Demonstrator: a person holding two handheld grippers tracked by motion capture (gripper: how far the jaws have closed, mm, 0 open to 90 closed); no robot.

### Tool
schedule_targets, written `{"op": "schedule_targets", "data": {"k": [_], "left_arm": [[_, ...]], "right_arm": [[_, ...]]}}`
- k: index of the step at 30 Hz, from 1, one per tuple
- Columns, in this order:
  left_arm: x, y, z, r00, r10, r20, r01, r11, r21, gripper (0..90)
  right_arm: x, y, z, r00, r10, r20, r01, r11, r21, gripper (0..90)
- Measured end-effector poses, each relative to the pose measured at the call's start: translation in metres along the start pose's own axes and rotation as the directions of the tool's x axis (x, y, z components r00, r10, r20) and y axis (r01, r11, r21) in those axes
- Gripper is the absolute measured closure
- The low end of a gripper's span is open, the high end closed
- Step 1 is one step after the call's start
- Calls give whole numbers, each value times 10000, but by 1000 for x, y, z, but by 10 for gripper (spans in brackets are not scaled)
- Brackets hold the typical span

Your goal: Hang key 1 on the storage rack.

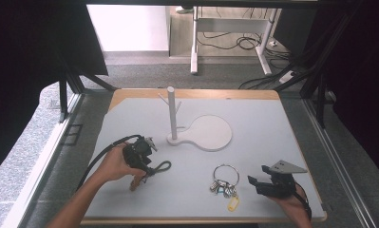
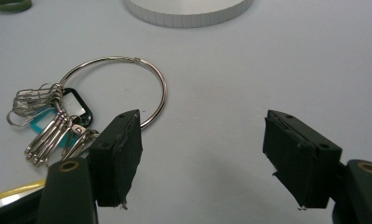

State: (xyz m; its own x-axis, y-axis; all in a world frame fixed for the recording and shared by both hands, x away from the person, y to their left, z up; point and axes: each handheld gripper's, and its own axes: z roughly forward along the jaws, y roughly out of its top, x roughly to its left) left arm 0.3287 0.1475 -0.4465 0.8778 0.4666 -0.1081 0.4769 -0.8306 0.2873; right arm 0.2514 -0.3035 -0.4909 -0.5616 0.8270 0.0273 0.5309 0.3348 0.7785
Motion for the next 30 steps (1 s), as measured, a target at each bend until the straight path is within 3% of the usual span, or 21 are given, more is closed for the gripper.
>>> {"op": "schedule_targets", "data": {"k": [15,22,30], "left_arm": [[5,1,24,9998,80,-177,-67,9972,748,548],[1,1,34,9989,356,-304,-314,9912,1283,558],[1,0,35,9982,363,-487,-299,9915,1266,597]], "right_arm": [[3,-2,4,9999,-160,-6,160,9997,175,289],[5,-3,6,9995,-303,-33,304,9991,283,291],[8,-3,7,9989,-479,-16,479,9981,399,292]]}}
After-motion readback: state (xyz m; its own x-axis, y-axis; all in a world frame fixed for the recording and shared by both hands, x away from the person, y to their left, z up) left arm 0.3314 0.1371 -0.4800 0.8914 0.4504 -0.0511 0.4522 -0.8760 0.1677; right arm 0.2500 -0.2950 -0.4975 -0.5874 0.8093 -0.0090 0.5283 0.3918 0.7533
